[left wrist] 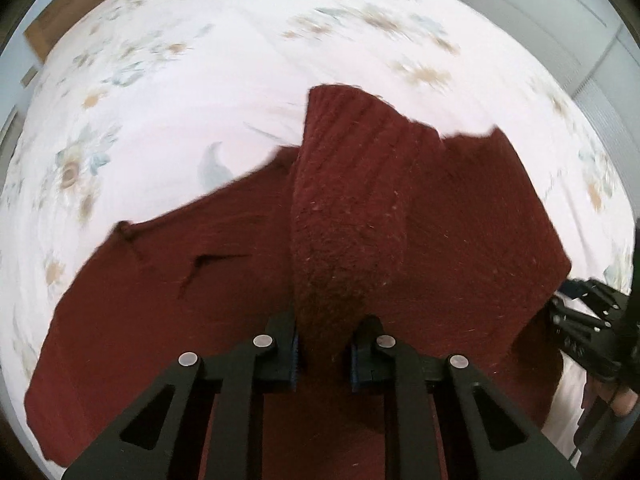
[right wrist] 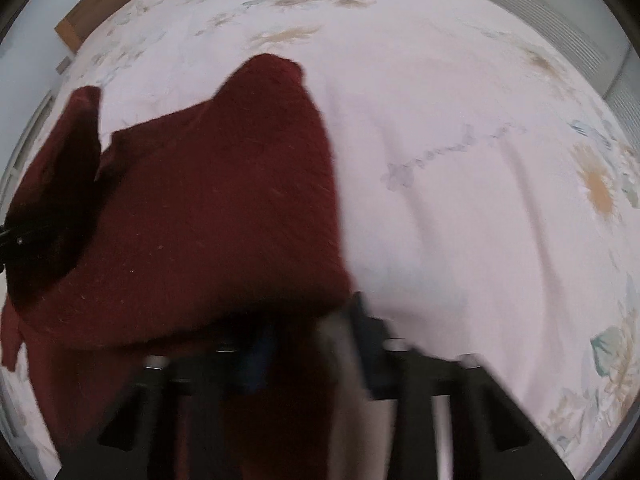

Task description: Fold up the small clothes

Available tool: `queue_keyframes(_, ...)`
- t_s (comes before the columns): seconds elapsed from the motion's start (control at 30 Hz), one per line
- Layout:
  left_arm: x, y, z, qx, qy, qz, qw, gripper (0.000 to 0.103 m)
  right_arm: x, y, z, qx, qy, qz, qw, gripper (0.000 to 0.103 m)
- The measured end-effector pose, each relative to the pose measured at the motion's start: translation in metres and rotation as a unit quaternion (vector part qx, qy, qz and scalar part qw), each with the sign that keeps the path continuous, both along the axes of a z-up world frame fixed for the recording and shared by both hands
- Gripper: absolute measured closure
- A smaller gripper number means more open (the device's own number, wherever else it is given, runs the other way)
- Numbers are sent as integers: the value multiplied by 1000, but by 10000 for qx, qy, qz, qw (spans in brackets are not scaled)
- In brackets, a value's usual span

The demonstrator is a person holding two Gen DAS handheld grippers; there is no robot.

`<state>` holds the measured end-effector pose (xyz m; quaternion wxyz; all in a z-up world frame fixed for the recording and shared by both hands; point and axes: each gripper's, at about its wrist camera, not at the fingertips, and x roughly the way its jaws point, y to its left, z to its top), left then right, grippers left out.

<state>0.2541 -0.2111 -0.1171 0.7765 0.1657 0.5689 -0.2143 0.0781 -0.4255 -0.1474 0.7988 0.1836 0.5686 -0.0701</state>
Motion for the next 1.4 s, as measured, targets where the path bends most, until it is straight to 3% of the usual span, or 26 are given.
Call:
queue_keyframes(0.13, 17, 42, 12, -306, -155, 423, 9985, 88, 2, 9, 6, -281, 20, 126, 9995, 85)
queue_keyframes(0.3, 19, 97, 6, -726, -190, 974, 9924, 88, -4, 12, 4, -231, -12, 101, 9997, 86)
queue_keyframes(0.47, -25, 119, -3, -758, 208, 1435, 9865, 88, -5, 20, 1, -279, 52, 220, 9994, 87)
queue_keyframes(0.67, -32, 134, -28, -855, 506, 1669, 9810, 82, -5, 20, 3, -291, 94, 251, 9992, 87)
queue_keyframes(0.87, -31, 143, -24, -745, 585, 1675, 9813, 62, -3, 21, 5, -226, 67, 267, 9994, 85)
queue_keyframes(0.93, -31, 146, -20, -606, 617, 1624, 9829, 40, -6, 22, 7, -201, 51, 283, 9994, 84)
queue_keyframes(1.07, -24, 164, -7, -650, 581, 1652, 9824, 20, -13, 20, 13, -187, 36, 294, 9994, 80)
queue_keyframes(1.13, -18, 174, 1, -691, 525, 1660, 9823, 3, -15, 20, 16, -235, 14, 296, 9993, 75)
queue_keyframes(1.2, -13, 186, 5, -752, 407, 1795, 9800, 1, -16, 21, 20, -307, 4, 334, 9990, 73)
queue_keyframes(1.3, 0, 200, 6, -884, 428, 2014, 9746, 1, -18, 24, 27, -400, -27, 392, 9984, 59)
queue_keyframes(1.4, 10, 199, 6, -926, 398, 1985, 9749, 1, -20, 27, 33, -455, -77, 433, 9980, 53)
